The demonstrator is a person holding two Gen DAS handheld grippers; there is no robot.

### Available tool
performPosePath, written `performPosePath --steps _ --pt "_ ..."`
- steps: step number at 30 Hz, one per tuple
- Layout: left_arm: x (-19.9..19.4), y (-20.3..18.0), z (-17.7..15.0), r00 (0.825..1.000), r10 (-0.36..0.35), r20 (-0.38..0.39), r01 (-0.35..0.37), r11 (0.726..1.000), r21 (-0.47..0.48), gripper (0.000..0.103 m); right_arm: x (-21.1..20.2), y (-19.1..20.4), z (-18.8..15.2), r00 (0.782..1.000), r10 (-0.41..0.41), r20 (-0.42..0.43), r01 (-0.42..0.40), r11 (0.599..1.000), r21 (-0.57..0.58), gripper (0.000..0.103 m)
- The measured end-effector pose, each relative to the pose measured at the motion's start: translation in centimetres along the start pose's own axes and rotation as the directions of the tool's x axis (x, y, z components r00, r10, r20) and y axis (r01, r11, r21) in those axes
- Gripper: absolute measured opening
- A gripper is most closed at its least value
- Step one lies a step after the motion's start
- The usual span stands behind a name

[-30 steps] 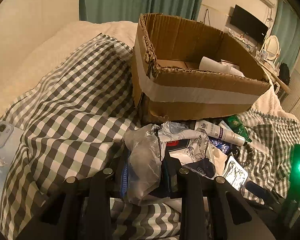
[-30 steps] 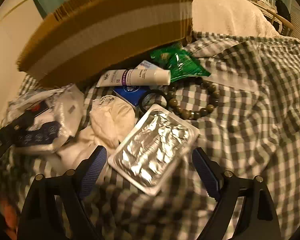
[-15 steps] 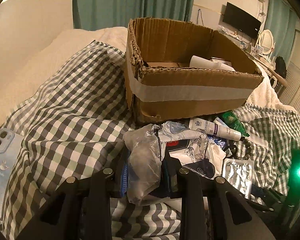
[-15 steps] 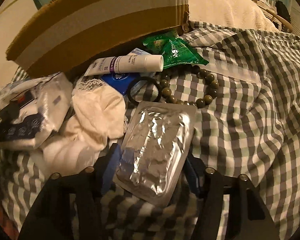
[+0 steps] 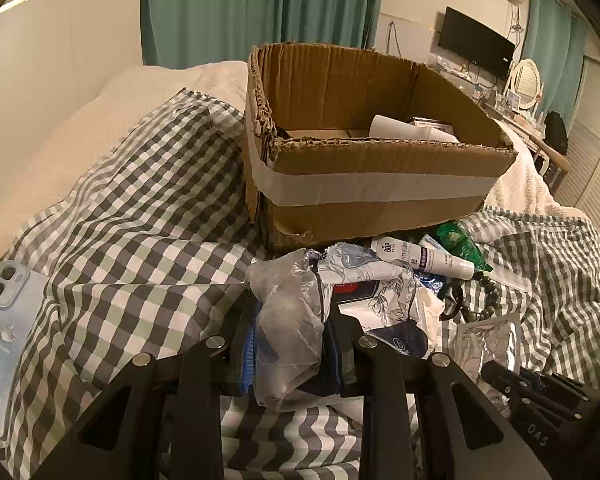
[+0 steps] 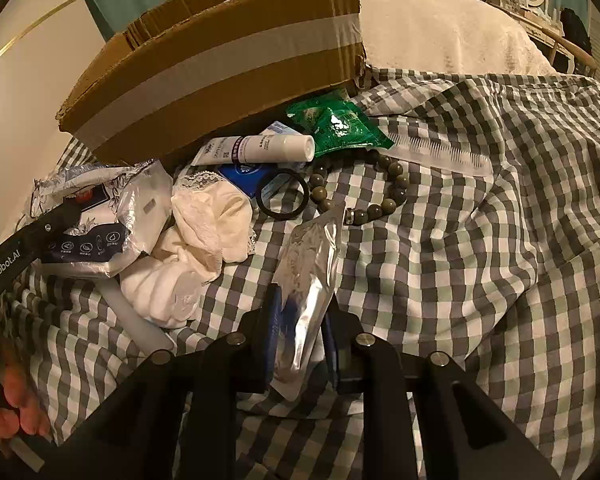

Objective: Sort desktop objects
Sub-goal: 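Grasp the crumpled printed plastic bag with the left tool while the right tool grasps the clear blister tray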

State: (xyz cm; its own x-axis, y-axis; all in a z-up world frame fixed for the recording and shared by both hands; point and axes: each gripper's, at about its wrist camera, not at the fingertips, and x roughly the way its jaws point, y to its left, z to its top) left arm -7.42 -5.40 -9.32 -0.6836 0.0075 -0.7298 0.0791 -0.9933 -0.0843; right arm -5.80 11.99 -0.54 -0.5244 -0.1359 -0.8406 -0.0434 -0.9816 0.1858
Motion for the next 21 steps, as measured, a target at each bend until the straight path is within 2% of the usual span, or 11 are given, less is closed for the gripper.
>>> performPosePath --steps 5,12,21 --pt "-0.5 0.0 0.0 0.999 -0.025 0.022 0.025 1.000 -0.002 0.028 -0.9 0.5 0.9 0.999 0.022 0.041 -0.021 0.999 -0.037 0.008" --pt "-1.7 0.0 0.2 0.996 -0.067 0.064 0.068 0.998 -0.010 0.028 -1.6 1.0 0.6 0.998 0.034 0.050 -0.031 0.998 -0.053 0.007" --pt "-2.5 0.1 0.4 0.993 -0.077 0.092 0.079 0.997 -0.016 0.028 -3.6 1.4 0.8 0.995 0.054 0.089 -0.049 0.997 -0.057 0.007"
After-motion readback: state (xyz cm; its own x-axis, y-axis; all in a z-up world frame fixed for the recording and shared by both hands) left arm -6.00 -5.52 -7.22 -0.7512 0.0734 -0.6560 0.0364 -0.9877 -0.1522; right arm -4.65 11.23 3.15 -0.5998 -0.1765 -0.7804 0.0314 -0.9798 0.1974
